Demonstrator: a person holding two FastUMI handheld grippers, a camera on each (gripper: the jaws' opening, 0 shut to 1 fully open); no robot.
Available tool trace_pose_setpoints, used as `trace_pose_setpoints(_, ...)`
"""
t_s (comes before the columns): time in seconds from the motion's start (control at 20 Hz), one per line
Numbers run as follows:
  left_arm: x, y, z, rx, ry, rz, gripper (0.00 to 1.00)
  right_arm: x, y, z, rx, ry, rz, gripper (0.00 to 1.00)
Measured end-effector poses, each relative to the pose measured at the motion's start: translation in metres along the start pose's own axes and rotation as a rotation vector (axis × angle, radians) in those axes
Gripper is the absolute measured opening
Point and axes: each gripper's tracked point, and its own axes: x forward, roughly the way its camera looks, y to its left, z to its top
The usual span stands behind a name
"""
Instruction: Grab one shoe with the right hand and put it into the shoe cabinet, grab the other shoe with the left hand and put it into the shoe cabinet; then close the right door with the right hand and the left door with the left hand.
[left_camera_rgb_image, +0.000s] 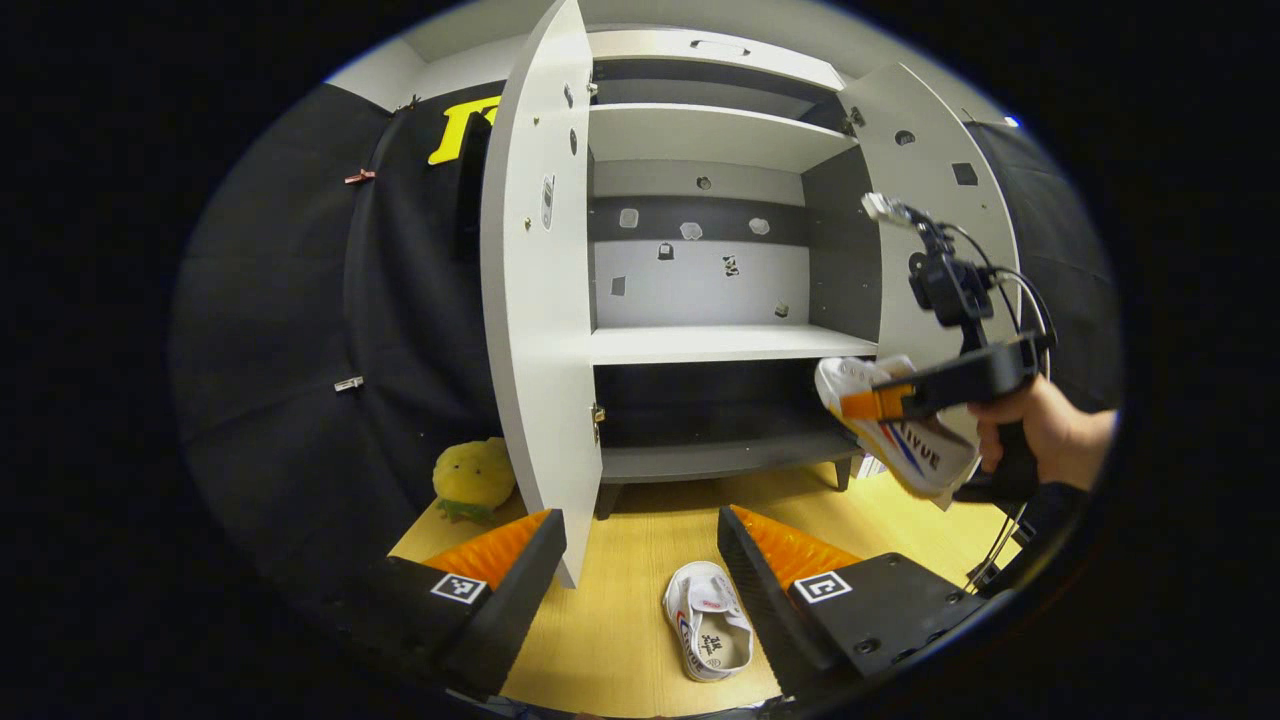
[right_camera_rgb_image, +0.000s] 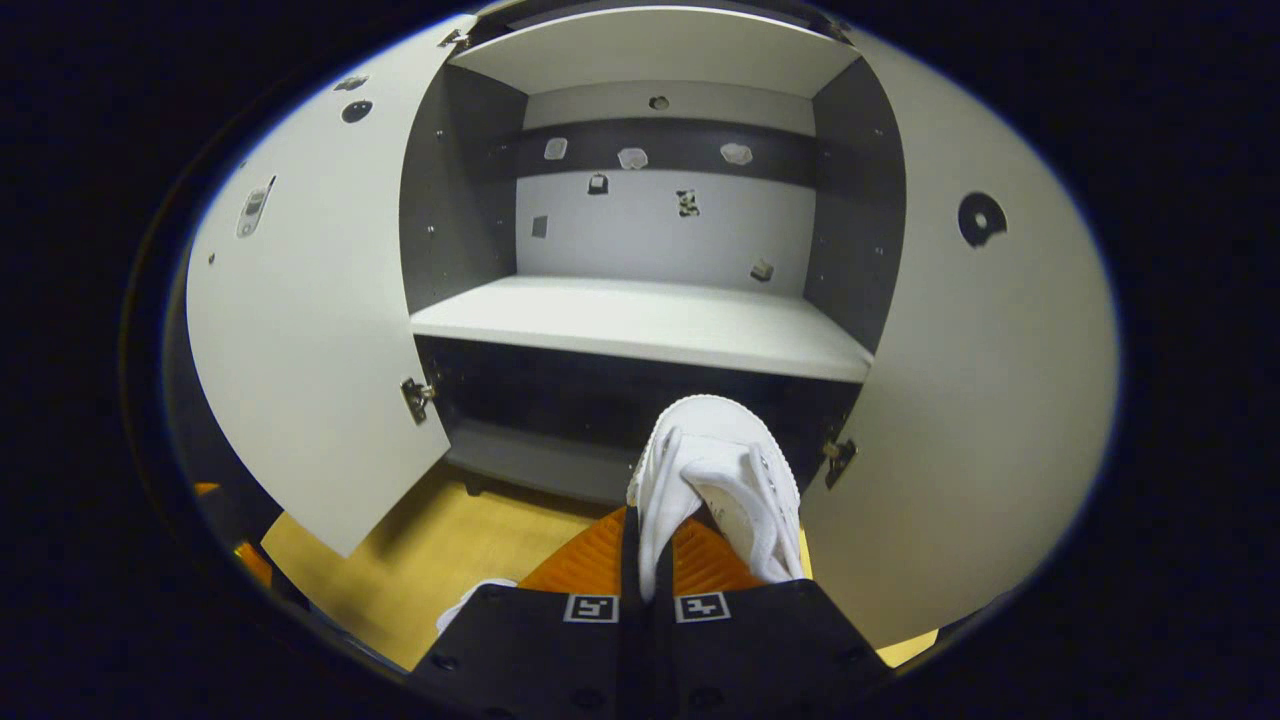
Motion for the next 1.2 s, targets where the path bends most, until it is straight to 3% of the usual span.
trace_pose_setpoints(0.35, 0.004, 0.011, 0.001, 0.027, -0.015, 0.044, 0.95, 0.030, -0.011, 0.127, -0.041, -0.131, 0.008, 0.06)
trace_pose_setpoints(0.6, 0.007, 0.021, 0.003, 0.038, -0.017, 0.081, 0.95, 0.071, -0.026, 0.191, -0.072, -0.164, -0.003, 0.05)
trace_pose_setpoints(0.85, 0.004, 0.044, -0.004, 0.044, 0.012, 0.160, 0.96, 0.130, -0.045, 0.211, -0.105, -0.114, -0.017, 0.05)
trace_pose_setpoints(1.2, -0.005, 0.065, 0.001, 0.037, 0.016, 0.272, 0.96, 0.214, -0.059, 0.188, -0.122, 0.054, -0.019, 0.05)
